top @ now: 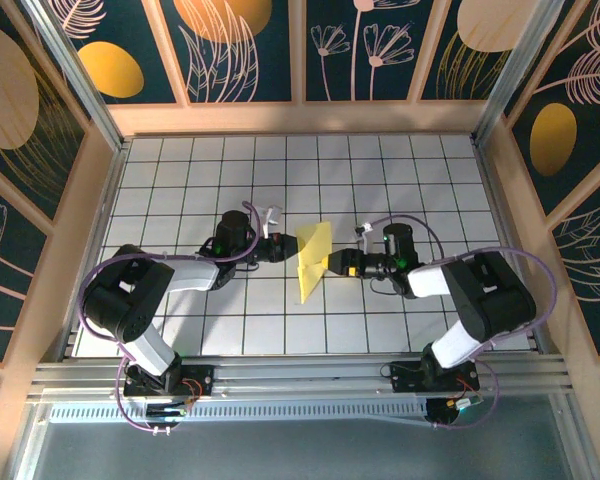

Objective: Fold a paper plane with a square sheet of paper (fold left side to right side)
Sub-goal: Fold the wing for the fifth time at the center of the table.

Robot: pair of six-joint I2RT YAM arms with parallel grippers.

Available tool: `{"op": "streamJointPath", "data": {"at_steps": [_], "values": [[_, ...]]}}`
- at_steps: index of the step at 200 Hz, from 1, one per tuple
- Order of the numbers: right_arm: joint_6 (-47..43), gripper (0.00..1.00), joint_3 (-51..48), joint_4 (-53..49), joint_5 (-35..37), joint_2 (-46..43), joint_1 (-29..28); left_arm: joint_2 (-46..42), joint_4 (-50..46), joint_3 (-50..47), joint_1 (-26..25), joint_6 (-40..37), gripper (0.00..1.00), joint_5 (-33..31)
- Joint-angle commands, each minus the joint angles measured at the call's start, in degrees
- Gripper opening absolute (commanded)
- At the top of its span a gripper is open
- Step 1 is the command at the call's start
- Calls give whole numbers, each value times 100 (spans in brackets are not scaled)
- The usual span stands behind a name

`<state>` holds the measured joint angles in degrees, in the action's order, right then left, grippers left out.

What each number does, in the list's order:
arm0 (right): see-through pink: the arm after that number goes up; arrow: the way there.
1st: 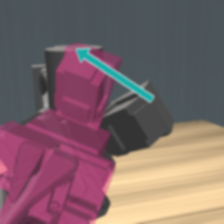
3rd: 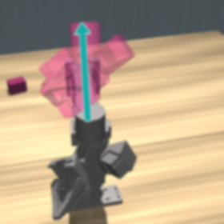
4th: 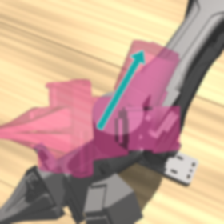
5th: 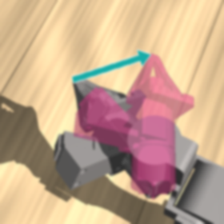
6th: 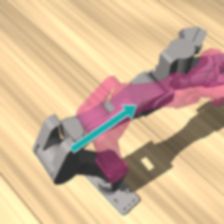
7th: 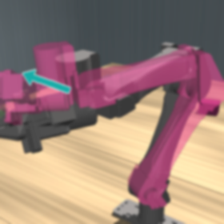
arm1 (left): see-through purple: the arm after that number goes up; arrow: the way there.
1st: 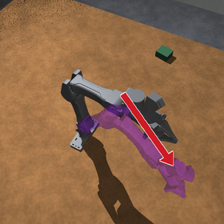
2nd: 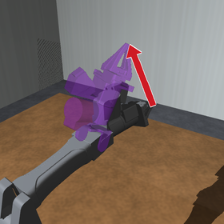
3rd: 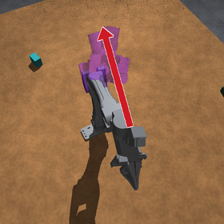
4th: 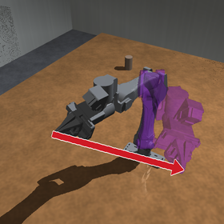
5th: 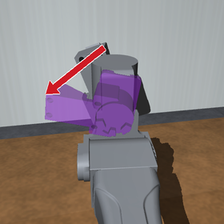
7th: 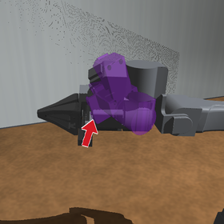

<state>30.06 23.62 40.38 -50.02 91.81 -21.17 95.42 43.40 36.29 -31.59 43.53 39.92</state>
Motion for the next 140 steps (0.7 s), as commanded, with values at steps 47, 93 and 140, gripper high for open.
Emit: {"op": "streamJointPath", "data": {"at_steps": [47,93,140], "values": [[273,82,116,1502,-339,675,-199,177,387,53,30,19,0,293],[192,73,230,1297,-361,489,-148,245,-304,192,38,-219,0,-114],[-244,62,503,391,-267,281,4,416,-765,304,83,-304,0,-378]]}}
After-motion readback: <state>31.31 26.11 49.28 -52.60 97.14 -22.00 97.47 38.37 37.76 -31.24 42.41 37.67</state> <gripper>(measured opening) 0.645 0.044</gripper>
